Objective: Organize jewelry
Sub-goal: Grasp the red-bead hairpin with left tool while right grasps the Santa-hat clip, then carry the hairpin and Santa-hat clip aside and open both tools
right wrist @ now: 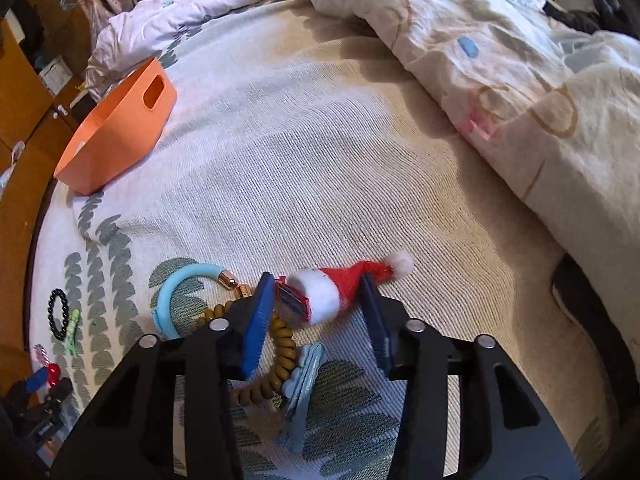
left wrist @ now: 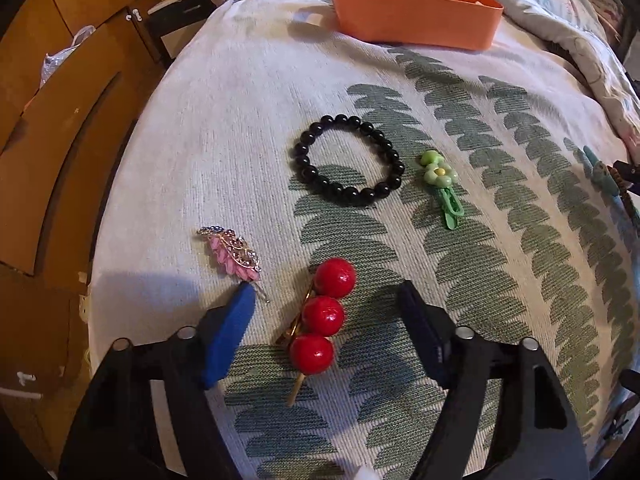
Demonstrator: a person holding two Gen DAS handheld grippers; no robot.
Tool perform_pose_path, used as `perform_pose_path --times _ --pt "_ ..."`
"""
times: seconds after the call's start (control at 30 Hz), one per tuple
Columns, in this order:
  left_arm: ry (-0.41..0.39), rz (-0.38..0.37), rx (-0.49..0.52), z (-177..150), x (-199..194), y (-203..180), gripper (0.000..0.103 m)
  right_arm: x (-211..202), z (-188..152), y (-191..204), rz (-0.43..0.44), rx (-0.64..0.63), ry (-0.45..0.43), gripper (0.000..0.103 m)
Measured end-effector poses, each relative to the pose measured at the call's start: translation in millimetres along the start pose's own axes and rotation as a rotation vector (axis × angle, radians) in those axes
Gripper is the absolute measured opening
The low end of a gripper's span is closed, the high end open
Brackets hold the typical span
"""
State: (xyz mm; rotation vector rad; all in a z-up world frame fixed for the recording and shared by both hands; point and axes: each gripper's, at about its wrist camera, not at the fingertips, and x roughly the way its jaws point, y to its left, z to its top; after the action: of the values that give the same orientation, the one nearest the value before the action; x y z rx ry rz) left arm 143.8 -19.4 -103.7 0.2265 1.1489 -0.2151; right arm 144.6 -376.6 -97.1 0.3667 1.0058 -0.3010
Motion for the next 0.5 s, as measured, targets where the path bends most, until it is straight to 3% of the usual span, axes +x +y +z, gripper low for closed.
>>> perform_pose_path --times 0.03,0.1,0.3,0.5 --pt "0.002 -0.005 0.003 0 0 0 0.059 0 0 1 0.002 -0.007 -0.001 0.038" --pt "0.003 -0.010 0.000 -1 -1 1 0.056 -2 -1 2 0.001 -0.011 -0.011 0.035" --pt "0.008 -0.033 -0.005 0 -2 4 0.026 -14 0 0 0.006 -0.017 -0.059 0.030" --pt "0.016 -0.085 -0.049 4 -3 16 0.021 -32 4 -4 0.034 0.000 -0.097 0.029"
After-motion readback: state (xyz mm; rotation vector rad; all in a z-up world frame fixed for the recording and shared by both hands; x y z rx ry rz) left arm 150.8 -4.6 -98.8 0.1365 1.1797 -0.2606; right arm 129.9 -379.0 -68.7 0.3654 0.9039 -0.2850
